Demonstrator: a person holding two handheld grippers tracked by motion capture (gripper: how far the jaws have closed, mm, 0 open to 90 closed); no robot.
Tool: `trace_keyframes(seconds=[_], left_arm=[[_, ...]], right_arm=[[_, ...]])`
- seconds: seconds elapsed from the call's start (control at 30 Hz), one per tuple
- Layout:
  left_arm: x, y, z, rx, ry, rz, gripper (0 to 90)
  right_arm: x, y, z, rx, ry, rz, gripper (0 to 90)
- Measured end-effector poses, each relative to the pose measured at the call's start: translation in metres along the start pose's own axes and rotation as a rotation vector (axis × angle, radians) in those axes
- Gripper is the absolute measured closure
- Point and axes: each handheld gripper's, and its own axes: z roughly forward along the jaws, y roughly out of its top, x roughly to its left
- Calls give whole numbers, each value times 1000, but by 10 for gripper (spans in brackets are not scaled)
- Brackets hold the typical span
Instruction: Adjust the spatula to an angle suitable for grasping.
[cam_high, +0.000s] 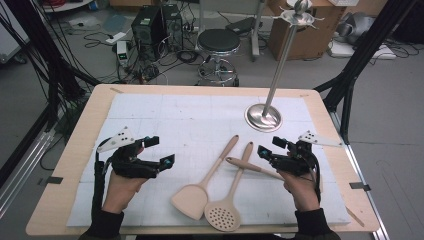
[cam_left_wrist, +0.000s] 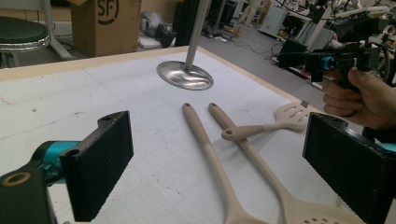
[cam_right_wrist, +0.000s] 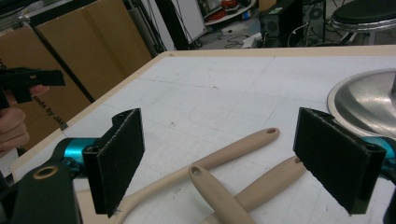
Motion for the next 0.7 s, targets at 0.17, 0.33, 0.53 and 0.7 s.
trace_keyframes(seconds=[0.17,0.33,0.53,0.7], left_arm=[[0,0,1,7,-3,-5,92],[-1,0,1,5,-2,-4,92],[1,-2,5,11,-11,-6,93],[0,-3,10,20,-11,-7,97]], right_arm=[[0,0,0,-4,5,1,156],[0,0,0,-3,6,7,157],[1,1,-2,-3,1,17,158],[6,0,2,5,22,10,160]])
